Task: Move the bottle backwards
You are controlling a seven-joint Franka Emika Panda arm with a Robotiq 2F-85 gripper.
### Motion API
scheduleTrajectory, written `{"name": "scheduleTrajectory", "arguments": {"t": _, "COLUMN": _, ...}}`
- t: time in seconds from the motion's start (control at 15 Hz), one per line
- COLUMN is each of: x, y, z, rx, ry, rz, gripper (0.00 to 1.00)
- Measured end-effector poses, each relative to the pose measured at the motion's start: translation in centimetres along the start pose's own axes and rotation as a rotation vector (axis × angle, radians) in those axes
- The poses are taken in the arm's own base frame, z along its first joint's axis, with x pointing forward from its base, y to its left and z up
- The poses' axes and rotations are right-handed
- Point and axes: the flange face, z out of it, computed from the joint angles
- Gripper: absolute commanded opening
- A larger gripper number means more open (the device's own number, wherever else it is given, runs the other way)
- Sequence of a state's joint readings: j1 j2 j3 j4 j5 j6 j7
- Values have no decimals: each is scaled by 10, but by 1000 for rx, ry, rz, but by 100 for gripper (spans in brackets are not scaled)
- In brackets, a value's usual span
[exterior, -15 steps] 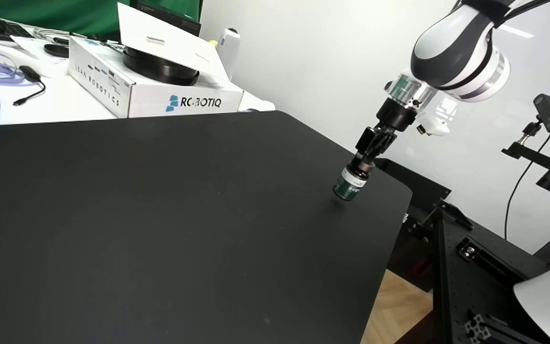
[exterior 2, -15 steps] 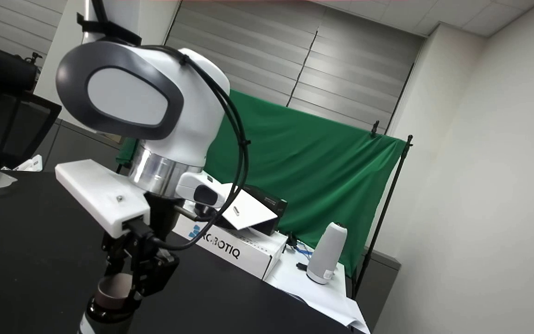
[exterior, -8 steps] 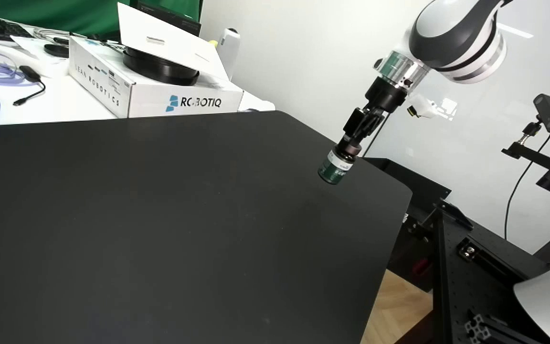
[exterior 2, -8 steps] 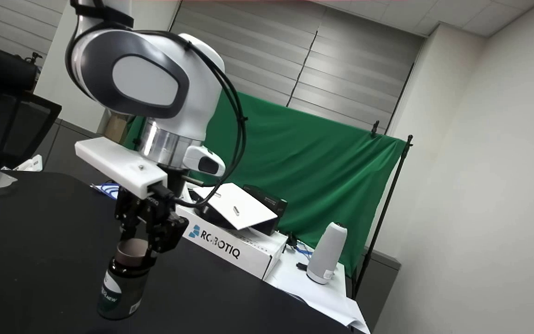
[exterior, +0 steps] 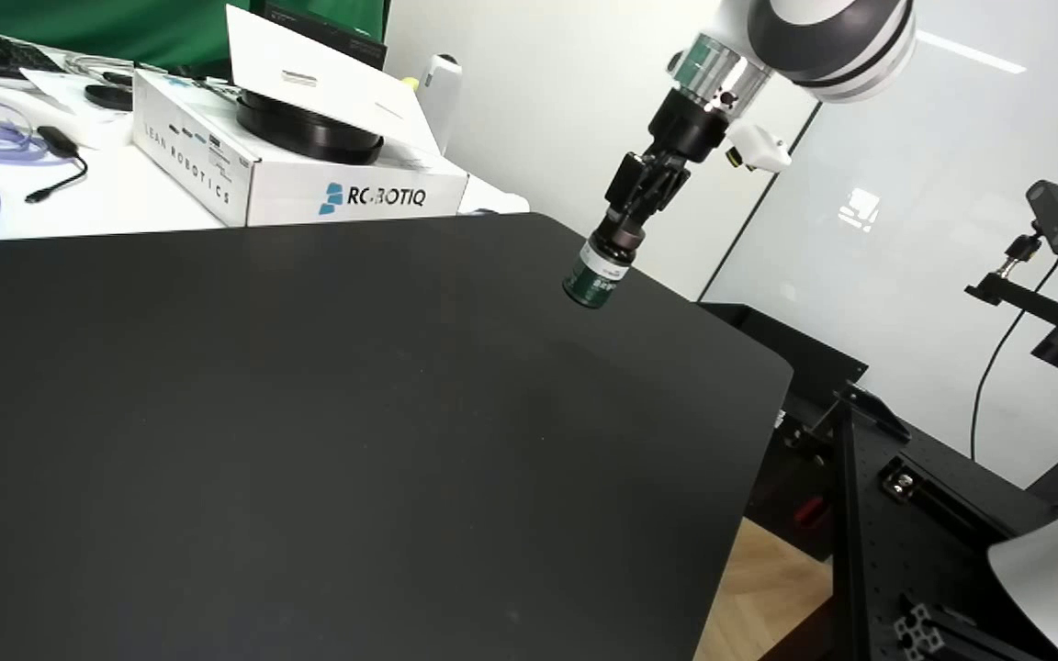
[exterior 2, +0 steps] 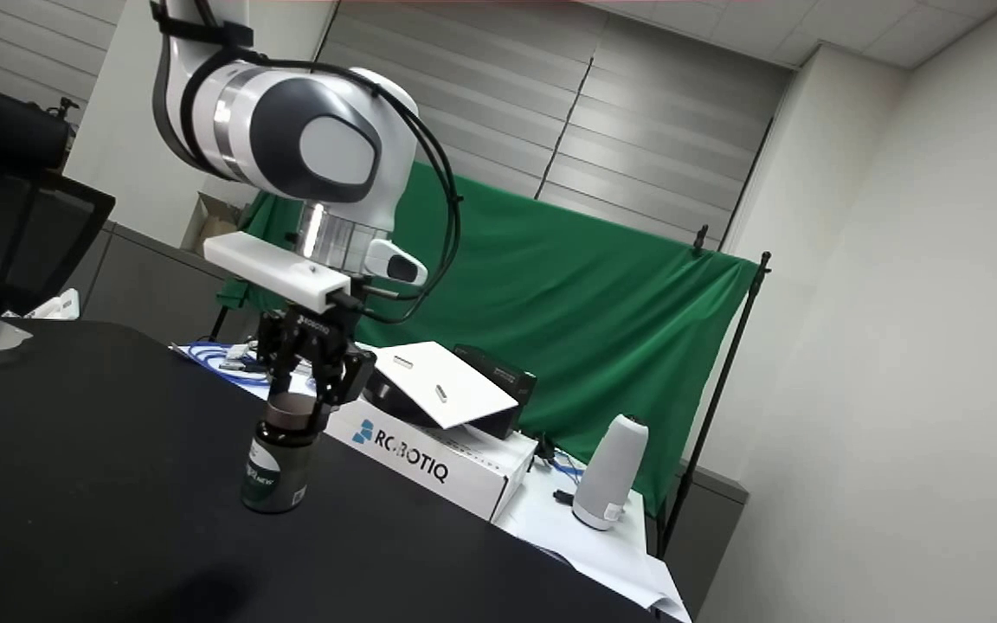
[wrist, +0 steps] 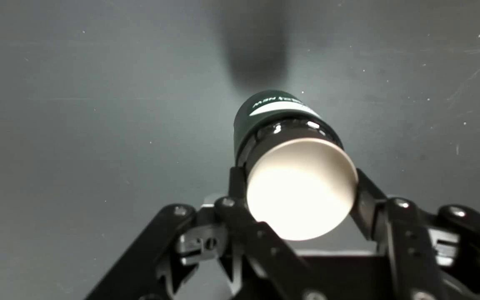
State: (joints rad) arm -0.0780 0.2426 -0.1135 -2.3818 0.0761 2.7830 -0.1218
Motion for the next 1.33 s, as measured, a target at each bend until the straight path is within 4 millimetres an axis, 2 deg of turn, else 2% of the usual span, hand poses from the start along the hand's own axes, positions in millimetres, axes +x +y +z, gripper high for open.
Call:
{"name": "scheduleTrajectory", "arguments": {"t": 0.07, "x": 8, "y": -4, "z": -1, "rx": -2, "ry": -15, "rz": -3, "gripper": 61}}
{"name": "scheduleTrajectory", "arguments": {"t": 0.6, "x": 7, "y": -6, "z": 3, "rx": -1, "ry": -24, "rz": -5, "gripper": 61}}
{"name": "scheduleTrajectory", "arguments": {"t": 0.67, "x": 7, "y": -6, "z": 3, "rx": -1, "ry": -24, "rz": -5, "gripper": 36}}
{"name": "scheduleTrajectory", "arguments": {"t": 0.93, "x": 8, "y": -7, "z": 5, "rx": 1, "ry": -33, "rz": -8, "gripper": 36}}
{"name": "scheduleTrajectory", "arguments": {"t": 1.07, "x": 22, "y": -4, "z": 7, "rx": -1, "ry": -38, "rz": -5, "gripper": 36}}
{"name": "scheduleTrajectory", "arguments": {"t": 1.33, "x": 74, "y": 8, "z": 8, "rx": -10, "ry": -18, "rz": 8, "gripper": 36}}
